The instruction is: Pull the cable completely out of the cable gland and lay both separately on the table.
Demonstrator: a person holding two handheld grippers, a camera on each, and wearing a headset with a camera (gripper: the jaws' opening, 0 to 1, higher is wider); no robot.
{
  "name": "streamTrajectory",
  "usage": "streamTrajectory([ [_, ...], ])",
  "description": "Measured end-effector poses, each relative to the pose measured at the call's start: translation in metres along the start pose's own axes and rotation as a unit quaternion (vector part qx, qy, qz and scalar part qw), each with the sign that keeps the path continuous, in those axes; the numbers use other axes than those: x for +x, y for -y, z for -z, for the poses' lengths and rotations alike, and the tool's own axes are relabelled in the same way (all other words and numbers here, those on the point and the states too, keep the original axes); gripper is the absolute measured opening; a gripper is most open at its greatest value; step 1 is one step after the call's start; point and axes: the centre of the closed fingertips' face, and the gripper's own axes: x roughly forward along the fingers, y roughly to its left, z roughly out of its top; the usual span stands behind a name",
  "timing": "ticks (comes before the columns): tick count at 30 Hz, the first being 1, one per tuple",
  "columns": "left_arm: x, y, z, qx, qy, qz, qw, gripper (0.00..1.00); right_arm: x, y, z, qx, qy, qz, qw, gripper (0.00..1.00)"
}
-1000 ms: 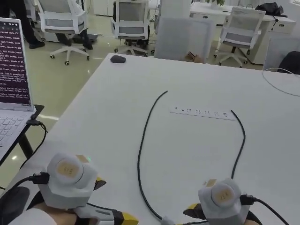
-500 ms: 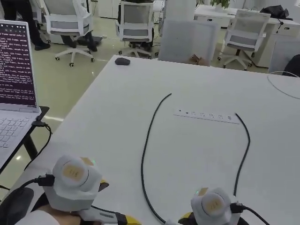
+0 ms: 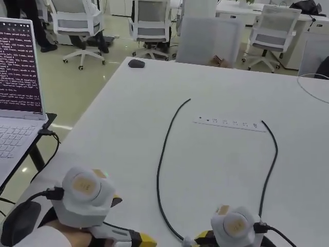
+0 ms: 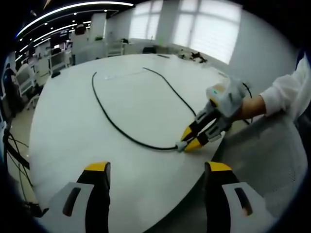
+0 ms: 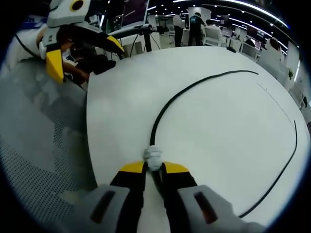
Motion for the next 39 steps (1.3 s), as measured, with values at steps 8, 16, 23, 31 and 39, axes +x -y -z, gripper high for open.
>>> streamTrajectory([
  [8, -0.001, -0.002, -0.001, -0.001, 0.001, -0.005, 1.0000, 0.80, -0.010, 0.000, -0.007, -0.009, 0.004, -0.008, 0.9999, 0.11],
  [16, -0.008, 0.004, -0.022, 0.035, 0.044, -0.003, 0.9985, 0.71, -0.031, -0.002, -0.032, -0.043, 0.039, -0.015, 0.9982, 0.10],
  [23, -0.014, 0.011, -0.038, 0.052, 0.079, 0.015, 0.9954, 0.61, -0.062, -0.006, -0.055, -0.077, 0.068, -0.031, 0.9942, 0.10],
  [31, -0.025, 0.040, -0.077, 0.103, 0.148, 0.072, 0.9809, 0.45, -0.096, -0.022, -0.082, -0.130, 0.095, -0.060, 0.9851, 0.10],
  [39, -0.027, 0.085, -0.093, 0.158, 0.157, 0.167, 0.9605, 0.36, -0.122, -0.042, -0.102, -0.188, 0.115, -0.080, 0.9722, 0.10],
])
